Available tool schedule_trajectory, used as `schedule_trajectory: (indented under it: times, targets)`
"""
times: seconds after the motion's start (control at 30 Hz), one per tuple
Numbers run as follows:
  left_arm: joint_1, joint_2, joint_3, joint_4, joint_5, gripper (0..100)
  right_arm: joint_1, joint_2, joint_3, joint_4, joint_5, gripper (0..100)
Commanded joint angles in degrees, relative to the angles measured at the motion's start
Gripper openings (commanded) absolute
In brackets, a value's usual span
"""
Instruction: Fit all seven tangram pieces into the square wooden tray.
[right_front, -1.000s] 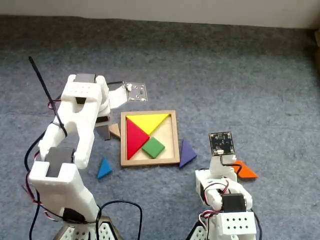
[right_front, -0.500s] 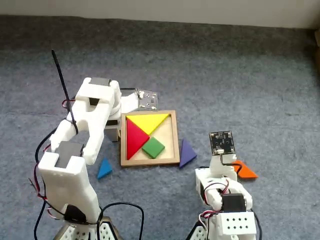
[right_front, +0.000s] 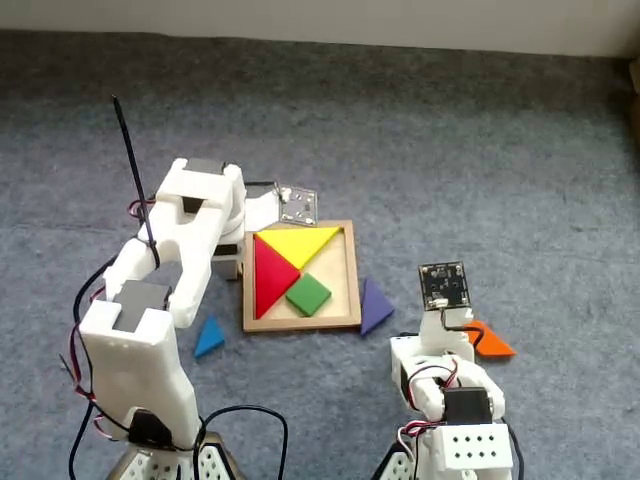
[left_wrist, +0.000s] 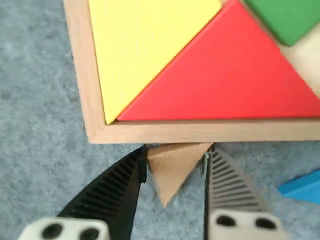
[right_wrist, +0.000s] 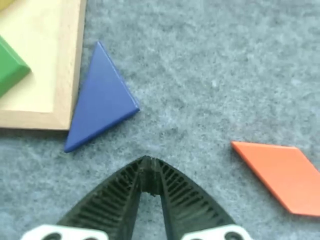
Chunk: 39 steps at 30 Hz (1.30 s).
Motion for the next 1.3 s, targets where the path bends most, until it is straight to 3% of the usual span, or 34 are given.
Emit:
schedule_trajectory:
  times: [0.0,0.3,0.63,0.9,1.07,1.27]
  targets:
    - [0.5,0.0,-1.5,-1.1,-2.6,12,0.7,-0.4,4.6,-1.1,-0.1,0.6]
    - [-0.7,-5.8,-3.7,7.7,-2.5,12,0.7,-0.4,4.6,-1.1,-0.1,0.6]
    - [3.6,-15.1,-3.1,15.6,-1.6,12,0.7,-0.4,4.6,-1.1,-0.1,0.6]
    - [12.5,-15.5,-1.8,15.8,8.4,12,0.7,-0.4,4.6,-1.1,-0.1,0.6]
    - [18.6,-15.6,3.2,15.4,9.2,12,0.7,-0.4,4.6,-1.1,-0.1,0.6]
    - [20.6,-15.0,5.3,13.3,10.9,13,0.8,-0.4,4.6,-1.1,-0.1,0.6]
